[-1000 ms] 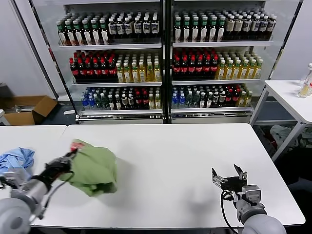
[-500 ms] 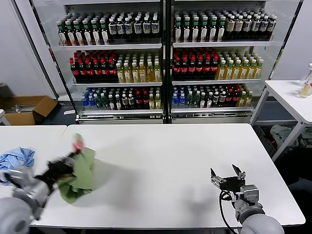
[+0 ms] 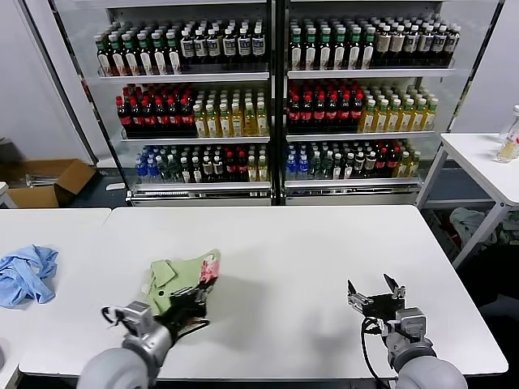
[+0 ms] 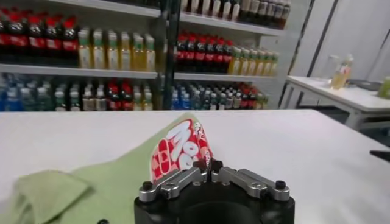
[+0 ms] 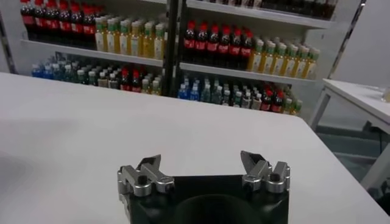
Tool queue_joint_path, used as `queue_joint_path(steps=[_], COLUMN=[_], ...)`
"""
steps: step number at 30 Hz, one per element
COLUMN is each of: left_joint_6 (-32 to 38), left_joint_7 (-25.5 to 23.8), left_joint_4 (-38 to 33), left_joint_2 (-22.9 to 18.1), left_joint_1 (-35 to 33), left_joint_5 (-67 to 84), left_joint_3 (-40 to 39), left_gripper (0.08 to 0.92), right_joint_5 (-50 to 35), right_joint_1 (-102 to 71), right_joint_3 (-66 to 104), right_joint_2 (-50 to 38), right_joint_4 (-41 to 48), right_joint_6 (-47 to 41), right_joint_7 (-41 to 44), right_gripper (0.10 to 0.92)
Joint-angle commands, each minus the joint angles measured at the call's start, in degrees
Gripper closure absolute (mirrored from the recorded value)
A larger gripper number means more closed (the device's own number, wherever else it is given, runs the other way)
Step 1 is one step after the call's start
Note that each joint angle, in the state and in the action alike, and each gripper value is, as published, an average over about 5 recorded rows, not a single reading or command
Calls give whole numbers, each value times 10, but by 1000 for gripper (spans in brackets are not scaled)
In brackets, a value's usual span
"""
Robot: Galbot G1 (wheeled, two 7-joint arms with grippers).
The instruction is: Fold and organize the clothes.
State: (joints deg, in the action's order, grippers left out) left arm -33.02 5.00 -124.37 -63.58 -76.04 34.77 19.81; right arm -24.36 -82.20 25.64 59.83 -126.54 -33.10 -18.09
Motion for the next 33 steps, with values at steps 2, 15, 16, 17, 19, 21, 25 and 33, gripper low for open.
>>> queue_joint_path(steps=[2,15,16,17,19,21,25,33], left_joint_6=[17,115,129,144,174,198,217,228], left_joint_7=[27,-27,-33,-39,-48,-55,-65,-81], left_joint_4=[101,46,35,29,25,29,32,22], left_joint_2=[-160,-117,-98,-78,-40,-10,16,8], left_joint_1=[116,98,86,74,47,20,-14,-62], left_joint_5=[-59,-90,-107,-126,-168,-206,-235,-237], left_joint_3=[-121,-76,-50,-19,45,104,181,220], left_gripper=[907,584,558,523,471,411,298,179], right_joint_5=[1,-17,-24,-37,-69,-100,-147,-175], right_joint_1=[0,40,51,61,86,113,162,258], right_joint_3=[8,-10,-22,-36,-70,-114,-202,-331], right_joint_2=[-2,-9,-7,-2,7,18,43,87], right_joint_4=[-1,6,8,10,16,26,57,172], right_joint_6=[0,0,0,0,0,-1,-1,-1], right_joint_7=[0,10,12,15,17,17,7,-15], right_gripper=[203,203,203,203,203,203,203,203])
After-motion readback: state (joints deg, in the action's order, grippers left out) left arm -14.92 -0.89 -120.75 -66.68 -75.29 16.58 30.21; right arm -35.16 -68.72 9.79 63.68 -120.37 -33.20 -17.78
